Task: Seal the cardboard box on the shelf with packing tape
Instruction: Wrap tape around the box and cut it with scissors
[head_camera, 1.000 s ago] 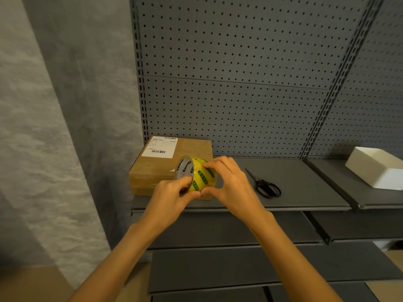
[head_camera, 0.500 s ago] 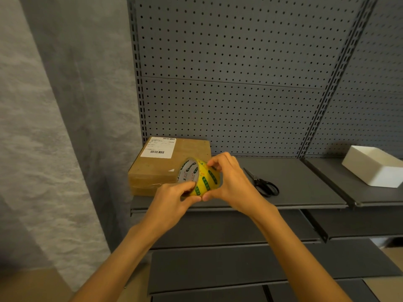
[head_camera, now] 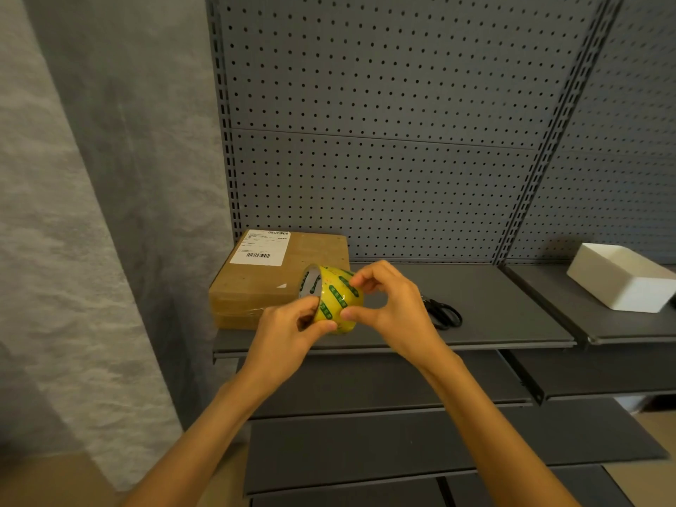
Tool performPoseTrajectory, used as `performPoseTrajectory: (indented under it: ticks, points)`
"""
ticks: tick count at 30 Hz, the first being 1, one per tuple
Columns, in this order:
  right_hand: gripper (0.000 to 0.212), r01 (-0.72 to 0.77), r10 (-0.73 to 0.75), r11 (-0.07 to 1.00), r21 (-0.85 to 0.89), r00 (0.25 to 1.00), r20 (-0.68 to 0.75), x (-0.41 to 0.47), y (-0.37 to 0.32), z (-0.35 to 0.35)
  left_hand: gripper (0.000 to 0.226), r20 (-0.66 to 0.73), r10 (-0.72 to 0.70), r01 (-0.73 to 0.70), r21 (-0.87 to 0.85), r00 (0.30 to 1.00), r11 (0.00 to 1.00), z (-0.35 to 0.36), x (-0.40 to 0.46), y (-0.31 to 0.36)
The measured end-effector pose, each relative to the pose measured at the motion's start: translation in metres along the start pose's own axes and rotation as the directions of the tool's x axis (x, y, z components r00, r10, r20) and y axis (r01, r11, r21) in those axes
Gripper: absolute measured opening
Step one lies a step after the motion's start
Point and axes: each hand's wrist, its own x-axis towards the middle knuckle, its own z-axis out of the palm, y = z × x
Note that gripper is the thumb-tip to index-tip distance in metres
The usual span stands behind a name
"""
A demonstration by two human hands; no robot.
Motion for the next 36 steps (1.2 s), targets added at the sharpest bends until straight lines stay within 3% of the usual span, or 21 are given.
performPoseTrajectory:
  ticks: [3, 12, 21, 28, 36]
  points:
    - [0.038, -0.019, 0.020, 1.000, 0.023, 1.000, -0.006, 0.001, -0.001, -0.002, 0.017, -0.008, -0.013, 0.013, 0.015, 1.000, 1.000, 0.000, 0.001, -0.001]
    - [0.039, 0.030, -0.029, 0.992, -0.121, 1.000, 0.008, 0.006, 0.002, 0.001, 0.014, -0.004, 0.043, -0.042, 0.106, 0.999, 0.993, 0.001, 0.003, 0.001]
    - [0.033, -0.014, 0.016, 0.999, -0.045, 0.999, 0.049, 0.007, 0.005, 0.008, 0.013, -0.047, 0.049, -0.041, 0.158, 0.998, 0.987, 0.002, 0.003, -0.002]
    - [0.049, -0.004, 0.000, 0.996, -0.092, 0.999, -0.050, 0.012, 0.008, 0.008, 0.019, -0.061, 0.050, -0.042, 0.121, 0.997, 0.992, -0.002, 0.006, -0.002]
    - [0.042, 0.033, -0.043, 0.991, -0.126, 0.996, -0.082, 0.014, 0.011, 0.010, 0.016, -0.075, 0.079, -0.066, 0.162, 0.994, 0.985, -0.003, 0.007, -0.002]
